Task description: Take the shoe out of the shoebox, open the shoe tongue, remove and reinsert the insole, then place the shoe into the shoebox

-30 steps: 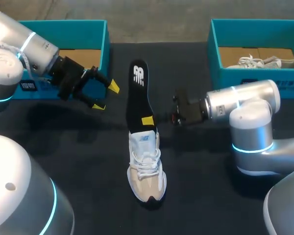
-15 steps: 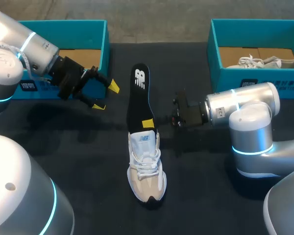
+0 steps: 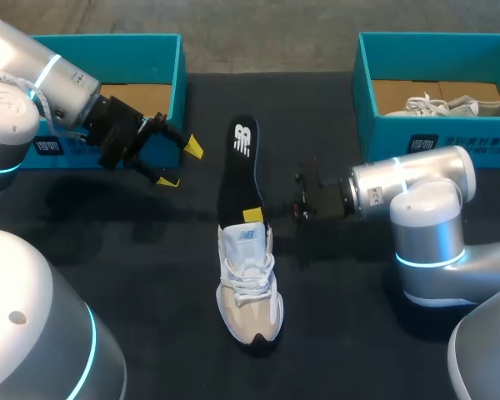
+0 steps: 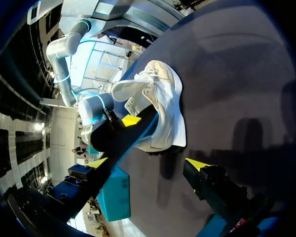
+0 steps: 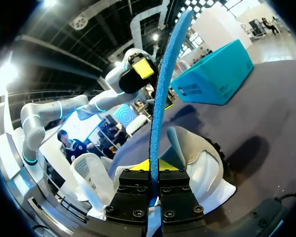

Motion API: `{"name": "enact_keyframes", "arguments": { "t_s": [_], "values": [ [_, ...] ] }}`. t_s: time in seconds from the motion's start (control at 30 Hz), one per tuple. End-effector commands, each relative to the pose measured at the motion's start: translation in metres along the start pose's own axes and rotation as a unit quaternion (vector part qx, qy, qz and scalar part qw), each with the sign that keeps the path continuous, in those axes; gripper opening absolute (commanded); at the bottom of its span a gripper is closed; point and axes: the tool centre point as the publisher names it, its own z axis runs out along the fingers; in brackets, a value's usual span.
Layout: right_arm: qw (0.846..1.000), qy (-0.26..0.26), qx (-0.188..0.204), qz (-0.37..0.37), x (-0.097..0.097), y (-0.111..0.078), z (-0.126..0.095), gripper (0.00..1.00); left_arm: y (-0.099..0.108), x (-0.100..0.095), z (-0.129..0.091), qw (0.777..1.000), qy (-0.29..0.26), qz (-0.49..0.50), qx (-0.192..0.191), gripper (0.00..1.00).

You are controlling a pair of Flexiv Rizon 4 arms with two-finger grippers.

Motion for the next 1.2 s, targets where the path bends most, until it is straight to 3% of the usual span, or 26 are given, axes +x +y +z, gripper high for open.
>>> {"name": "enact_keyframes", "arguments": {
  "t_s": [0.03, 0.47, 0.87, 1.2],
  "values": [
    [1.000, 0.001, 0.001, 0.003, -0.001, -0.006, 0.003, 0.00, 0.000, 0.000, 0.000, 1.000, 0.001, 0.000, 0.000, 1.00],
    [1.000, 0.019, -0.001, 0.009, 0.000, -0.014, 0.005, 0.00, 0.000, 0.000, 0.000, 1.000, 0.001, 0.000, 0.000, 1.00],
    [0.998, 0.067, -0.012, 0.003, 0.007, -0.026, 0.009, 0.00, 0.000, 0.000, 0.000, 1.000, 0.001, 0.000, 0.000, 1.00],
    [0.997, 0.072, 0.018, 0.033, 0.006, -0.033, 0.017, 0.00, 0.000, 0.000, 0.000, 1.000, 0.001, 0.000, 0.000, 1.00]
  ]
}}
